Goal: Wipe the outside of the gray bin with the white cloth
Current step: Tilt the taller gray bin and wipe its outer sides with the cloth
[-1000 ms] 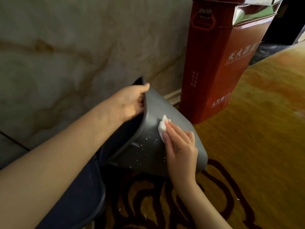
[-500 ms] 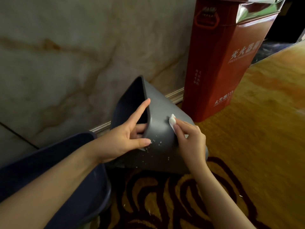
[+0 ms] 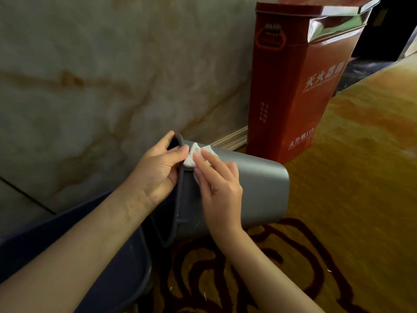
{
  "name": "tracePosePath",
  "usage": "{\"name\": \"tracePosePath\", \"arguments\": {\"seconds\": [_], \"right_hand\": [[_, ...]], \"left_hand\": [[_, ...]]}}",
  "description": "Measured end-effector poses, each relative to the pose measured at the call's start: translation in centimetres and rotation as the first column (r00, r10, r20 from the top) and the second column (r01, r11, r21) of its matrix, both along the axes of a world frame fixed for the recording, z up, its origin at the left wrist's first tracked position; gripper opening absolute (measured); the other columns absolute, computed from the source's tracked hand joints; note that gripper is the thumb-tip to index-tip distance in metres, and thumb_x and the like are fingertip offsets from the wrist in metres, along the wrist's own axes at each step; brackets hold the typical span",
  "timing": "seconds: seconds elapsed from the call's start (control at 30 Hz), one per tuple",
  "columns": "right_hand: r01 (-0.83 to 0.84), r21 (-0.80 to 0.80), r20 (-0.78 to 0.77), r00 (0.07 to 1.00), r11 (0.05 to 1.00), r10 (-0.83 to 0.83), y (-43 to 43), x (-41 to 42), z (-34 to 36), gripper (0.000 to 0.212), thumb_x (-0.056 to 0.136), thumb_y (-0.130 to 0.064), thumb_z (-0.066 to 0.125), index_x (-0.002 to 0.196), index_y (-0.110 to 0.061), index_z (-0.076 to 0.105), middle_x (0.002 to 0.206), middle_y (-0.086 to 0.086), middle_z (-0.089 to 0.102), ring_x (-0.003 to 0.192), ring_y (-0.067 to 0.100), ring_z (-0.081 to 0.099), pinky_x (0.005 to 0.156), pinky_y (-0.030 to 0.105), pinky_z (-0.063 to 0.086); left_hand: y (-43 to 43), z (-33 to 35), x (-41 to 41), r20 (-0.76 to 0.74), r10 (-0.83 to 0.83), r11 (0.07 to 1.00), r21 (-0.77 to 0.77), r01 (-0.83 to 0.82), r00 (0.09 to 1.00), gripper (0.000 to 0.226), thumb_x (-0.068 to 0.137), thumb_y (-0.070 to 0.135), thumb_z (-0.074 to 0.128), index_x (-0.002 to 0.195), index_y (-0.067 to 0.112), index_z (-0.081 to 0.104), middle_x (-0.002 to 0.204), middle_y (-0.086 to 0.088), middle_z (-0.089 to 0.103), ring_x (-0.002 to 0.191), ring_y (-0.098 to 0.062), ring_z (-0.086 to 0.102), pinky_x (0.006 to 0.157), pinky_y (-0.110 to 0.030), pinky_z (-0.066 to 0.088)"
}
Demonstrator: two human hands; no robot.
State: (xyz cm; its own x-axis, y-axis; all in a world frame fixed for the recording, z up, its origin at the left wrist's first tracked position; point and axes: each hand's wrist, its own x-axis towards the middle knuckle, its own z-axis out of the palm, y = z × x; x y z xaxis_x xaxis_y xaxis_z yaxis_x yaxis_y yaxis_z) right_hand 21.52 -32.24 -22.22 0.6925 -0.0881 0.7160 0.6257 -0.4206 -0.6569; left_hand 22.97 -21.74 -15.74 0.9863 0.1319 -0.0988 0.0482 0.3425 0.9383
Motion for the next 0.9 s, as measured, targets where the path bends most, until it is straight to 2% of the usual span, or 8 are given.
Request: {"name": "tracePosePath", "arguments": {"seconds": [0.1,0.2,0.3,0.37,0.5,0.67,0.8,0.9], "right_hand": [[0.033,-0.084,-0.007,0.999,0.996,-0.034,-2.4,1.5,-2.0,0.030,0.081,0.001,0.068,0.110,-0.007,0.067,0.116,0.009,0.066,0.085,0.022,0.051,0.076,0.023,0.044],[0.203,-0.088,-0.154,0.964,0.975,-0.215,-6.7,3.2,-5.2,0.029,0.081,0.004,0.066,0.108,-0.007,0.067,0.114,0.010,0.066,0.093,0.021,0.052,0.078,0.026,0.044],[0.389,-0.021,-0.373,0.852,0.921,-0.368,-10.2,5.0,-7.2,0.024,0.088,-0.005,0.059,0.111,-0.007,0.065,0.116,0.006,0.066,0.100,0.022,0.055,0.079,0.009,0.032],[0.443,0.014,-0.421,0.816,0.896,-0.397,-9.9,5.3,-7.0,0.023,0.090,-0.008,0.057,0.111,-0.008,0.065,0.111,-0.004,0.064,0.096,0.016,0.052,0.075,0.005,0.027],[0.271,0.021,-0.248,0.934,0.962,-0.257,-4.6,3.6,-3.5,0.024,0.086,-0.004,0.062,0.107,-0.012,0.067,0.101,-0.013,0.056,0.090,0.011,0.048,0.075,0.013,0.035],[-0.008,-0.095,-0.083,0.997,0.995,0.000,2.2,-1.3,-1.8,0.032,0.086,-0.005,0.060,0.117,-0.011,0.061,0.120,0.005,0.061,0.091,0.011,0.045,0.076,0.013,0.038],[-0.070,-0.160,-0.001,0.997,0.985,0.071,1.4,-1.2,-2.7,0.032,0.083,-0.004,0.065,0.115,-0.007,0.063,0.120,0.008,0.063,0.085,0.015,0.048,0.077,0.017,0.039],[-0.004,-0.166,-0.001,1.000,0.986,0.004,-1.4,0.5,-4.6,0.033,0.080,-0.003,0.065,0.113,-0.007,0.064,0.118,0.008,0.064,0.082,0.018,0.050,0.074,0.018,0.042]], "left_hand": [[0.0,0.2,0.3,-0.033,0.049,0.999,-0.002,-0.049,0.998,0.060,0.089,-0.005,0.045,0.145,0.007,0.025,0.089,-0.001,0.067,0.073,-0.007,0.068,0.067,-0.020,0.057],[0.6,0.3,0.6,-0.064,0.074,0.997,-0.020,-0.076,0.995,0.059,0.089,-0.005,0.045,0.143,0.006,0.028,0.095,-0.004,0.064,0.083,-0.011,0.063,0.073,-0.025,0.054],[1.0,0.4,0.8,-0.070,0.090,0.995,-0.024,-0.092,0.993,0.056,0.088,-0.005,0.045,0.142,0.005,0.031,0.097,-0.002,0.064,0.082,-0.009,0.064,0.066,-0.022,0.057],[1.0,0.6,1.0,-0.069,0.095,0.995,-0.035,-0.098,0.993,0.042,0.088,-0.005,0.046,0.129,0.006,0.045,0.085,0.001,0.072,0.072,-0.007,0.069,0.057,-0.019,0.057],[1.1,0.8,1.2,-0.081,0.111,0.991,-0.064,-0.117,0.990,0.023,0.089,-0.005,0.045,0.086,0.015,0.054,0.054,0.008,0.072,0.054,-0.003,0.069,0.046,-0.018,0.054],[1.1,0.7,1.6,-0.055,0.129,0.987,-0.088,-0.133,0.990,0.026,0.090,-0.007,0.041,0.071,0.010,0.048,0.040,0.007,0.063,0.042,-0.002,0.063,0.042,-0.017,0.051],[1.4,0.6,2.0,-0.063,0.132,0.987,-0.081,-0.137,0.989,0.029,0.091,-0.006,0.041,0.067,0.010,0.047,0.039,0.007,0.061,0.041,-0.003,0.062,0.044,-0.018,0.052],[1.6,0.8,2.3,-0.082,0.126,0.989,-0.065,-0.131,0.989,0.029,0.091,-0.005,0.042,0.068,0.012,0.049,0.046,0.005,0.063,0.042,-0.003,0.062,0.046,-0.018,0.054]]}}
